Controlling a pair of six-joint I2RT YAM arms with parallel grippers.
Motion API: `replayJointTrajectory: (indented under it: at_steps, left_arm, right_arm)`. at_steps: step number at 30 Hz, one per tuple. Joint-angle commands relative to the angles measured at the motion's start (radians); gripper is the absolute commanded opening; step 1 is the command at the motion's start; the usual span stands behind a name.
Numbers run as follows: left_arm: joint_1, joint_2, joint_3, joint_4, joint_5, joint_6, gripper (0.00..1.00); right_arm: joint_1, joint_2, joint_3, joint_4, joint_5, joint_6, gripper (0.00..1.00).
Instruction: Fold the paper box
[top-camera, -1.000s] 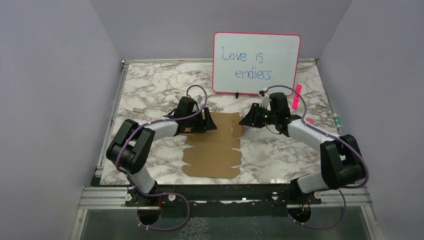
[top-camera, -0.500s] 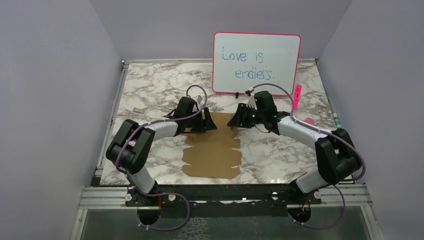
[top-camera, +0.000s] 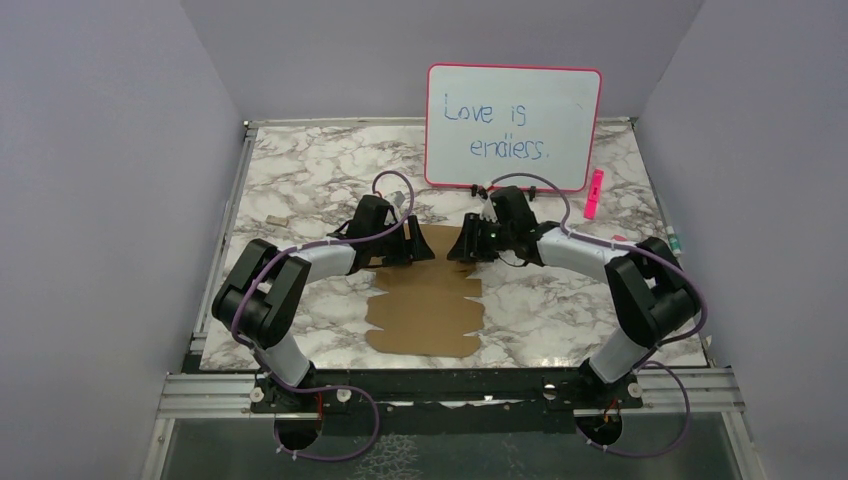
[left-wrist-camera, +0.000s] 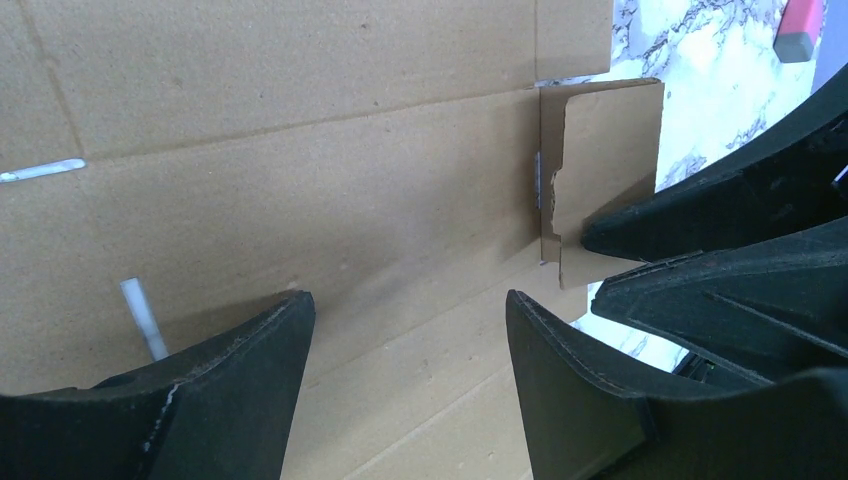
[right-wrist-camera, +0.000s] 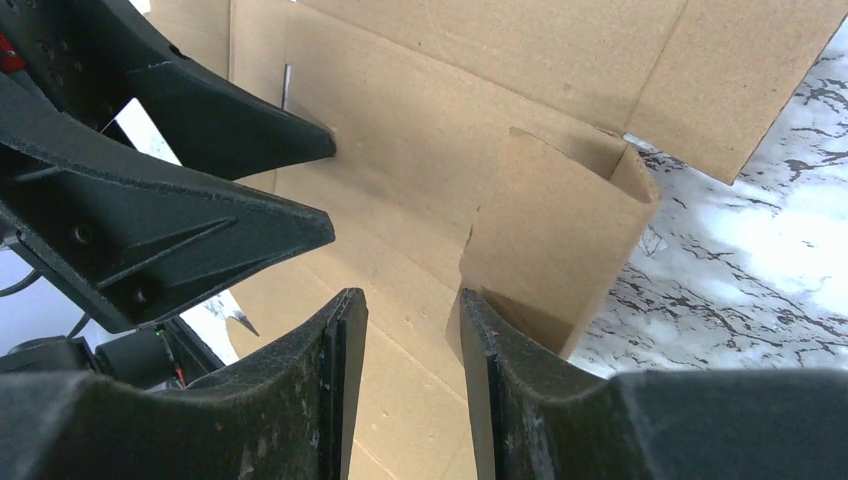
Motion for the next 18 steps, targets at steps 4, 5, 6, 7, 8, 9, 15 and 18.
replayJointTrajectory:
  at_steps: [4,5,6,7,8,9,15,18]
  left_arm:
    - [-0.014,0.009,-0.045,-0.054,0.017,-0.007,0.72]
    - [-0.014,0.009,-0.044,-0.054,0.017,-0.007,0.72]
    - [-0.014,0.008,-0.045,-0.055,0.017,-0.006,0.72]
    - [-0.014,0.008,-0.045,-0.056,0.017,-0.005,0.72]
    - [-0.014,0.008,-0.043,-0.059,0.016,-0.004,0.72]
    - [-0.015,0.006,-0.041,-0.064,0.014,-0.003,0.72]
    - [-0.014,-0.001,-0.026,-0.078,0.010,0.002,0.73]
    - [-0.014,-0.006,-0.017,-0.087,0.008,0.005,0.73]
  right_arm:
    - [0.011,-0.034,0.067,-0.052,0.032,-0.017,0.46]
    - [0.011,-0.051,0.073,-0.067,0.040,-0.024,0.46]
    - [0.009,-0.068,0.076,-0.085,0.050,-0.031,0.47]
    - [0.010,-0.090,0.078,-0.102,0.066,-0.038,0.47]
    - [0.009,-0.110,0.077,-0.122,0.085,-0.043,0.48]
    - [0.009,-0.132,0.075,-0.141,0.103,-0.044,0.48]
    - [0.009,-0.263,0.023,-0.251,0.248,-0.051,0.50]
    - [0.009,-0.324,-0.042,-0.271,0.289,-0.040,0.51]
